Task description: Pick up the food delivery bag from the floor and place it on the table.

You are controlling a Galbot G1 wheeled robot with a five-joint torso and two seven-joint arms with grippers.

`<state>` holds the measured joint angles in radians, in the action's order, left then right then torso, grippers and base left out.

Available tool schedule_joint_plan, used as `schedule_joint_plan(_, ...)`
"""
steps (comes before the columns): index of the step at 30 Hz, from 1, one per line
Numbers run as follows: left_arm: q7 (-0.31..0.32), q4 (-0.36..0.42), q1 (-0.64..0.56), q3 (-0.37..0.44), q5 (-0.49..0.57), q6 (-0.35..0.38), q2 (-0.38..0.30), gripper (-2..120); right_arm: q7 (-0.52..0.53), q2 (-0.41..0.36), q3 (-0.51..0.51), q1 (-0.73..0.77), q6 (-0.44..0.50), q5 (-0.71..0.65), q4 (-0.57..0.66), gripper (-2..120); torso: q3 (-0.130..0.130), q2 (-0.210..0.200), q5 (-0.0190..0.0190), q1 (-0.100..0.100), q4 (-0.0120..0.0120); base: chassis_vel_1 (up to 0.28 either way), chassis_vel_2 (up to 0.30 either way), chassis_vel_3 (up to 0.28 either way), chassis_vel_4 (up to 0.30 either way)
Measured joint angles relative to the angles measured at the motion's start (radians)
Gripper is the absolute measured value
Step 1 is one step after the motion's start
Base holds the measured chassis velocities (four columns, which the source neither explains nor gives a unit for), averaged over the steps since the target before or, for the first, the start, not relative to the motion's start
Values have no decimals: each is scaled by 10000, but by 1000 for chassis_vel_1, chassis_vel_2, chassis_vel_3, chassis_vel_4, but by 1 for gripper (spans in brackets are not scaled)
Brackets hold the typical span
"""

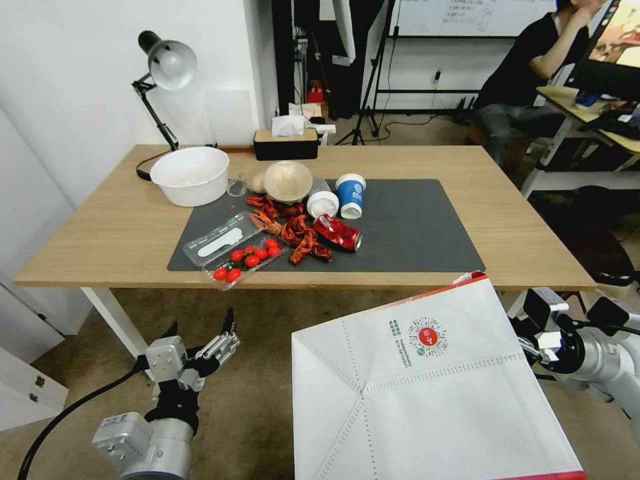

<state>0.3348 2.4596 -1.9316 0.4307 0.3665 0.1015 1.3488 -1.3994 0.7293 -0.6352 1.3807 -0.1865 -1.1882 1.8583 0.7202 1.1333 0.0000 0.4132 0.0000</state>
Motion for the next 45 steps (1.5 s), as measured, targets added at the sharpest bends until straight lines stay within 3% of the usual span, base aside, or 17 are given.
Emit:
schedule_joint_plan(19, 151, -52, 117, -9, 144, -38, -149, 100, 232, -4, -162, 47, 79, -253, 1, 0, -23, -43, 1, -20, 0, 0, 0, 0, 0)
schedule_joint_plan(27, 232, -62, 291, 11, 246, -77, -220, 100, 1422, -314, -1213, 425, 359, -1286, 410, 0, -39, -70, 0, -32, 0, 0, 0, 0, 0)
schedule_joint_plan(30, 264, -86, 388, 6, 292, -83, -271, 100, 2866, -472, -2164, 718, 696, -1891, 771, 0, -45, -81, 0, -37, -2, 0, 0, 0, 0)
schedule_joint_plan(31, 264, -86, 388, 6, 292, -83, -271, 100, 2866, -472, -2164, 718, 696, -1891, 771, 0, -45, -81, 0, -37, -2, 0, 0, 0, 0)
schedule_joint_plan(34, 276, -103, 419, 6, 334, -104, -300, 100, 5139, -634, -2818, 856, 1031, -2330, 1278, 0, -50, -90, 1, -41, 0, 0, 0, 0, 0)
schedule_joint_plan(35, 277, -104, 429, 6, 347, -107, -308, 100, 6401, -730, -3015, 869, 1093, -2507, 1556, 0, -52, -92, 0, -42, -1, 0, 0, 0, 0)
schedule_joint_plan(36, 277, -104, 429, 6, 347, -107, -308, 100, 6401, -730, -3015, 869, 1093, -2507, 1556, 0, -52, -92, 0, -42, -1, 0, 0, 0, 0)
schedule_joint_plan(38, 279, -105, 432, 5, 358, -112, -314, 100, 8412, -915, -3213, 766, 1148, -2890, 2037, 0, -54, -98, 0, -43, 0, 0, 0, 0, 0)
schedule_joint_plan(39, 279, -105, 432, 5, 358, -112, -314, 100, 8412, -915, -3213, 766, 1148, -2890, 2037, 0, -54, -98, 0, -43, 0, 0, 0, 0, 0)
schedule_joint_plan(42, 279, -109, 413, 1, 362, -160, -314, 100, 10736, -1220, -3324, 462, 1123, -3497, 2625, 0, -58, -103, 0, -45, 1, 0, 0, 0, 0)
schedule_joint_plan(43, 279, -109, 413, 1, 362, -160, -314, 100, 10736, -1220, -3324, 462, 1123, -3497, 2625, 0, -58, -103, 0, -45, 1, 0, 0, 0, 0)
schedule_joint_plan(45, 279, -123, 396, 0, 362, -200, -318, 100, 12070, -1467, -3312, 231, 1087, -3685, 2793, 0, -60, -106, 0, -49, -1, 0, 0, 0, 0)
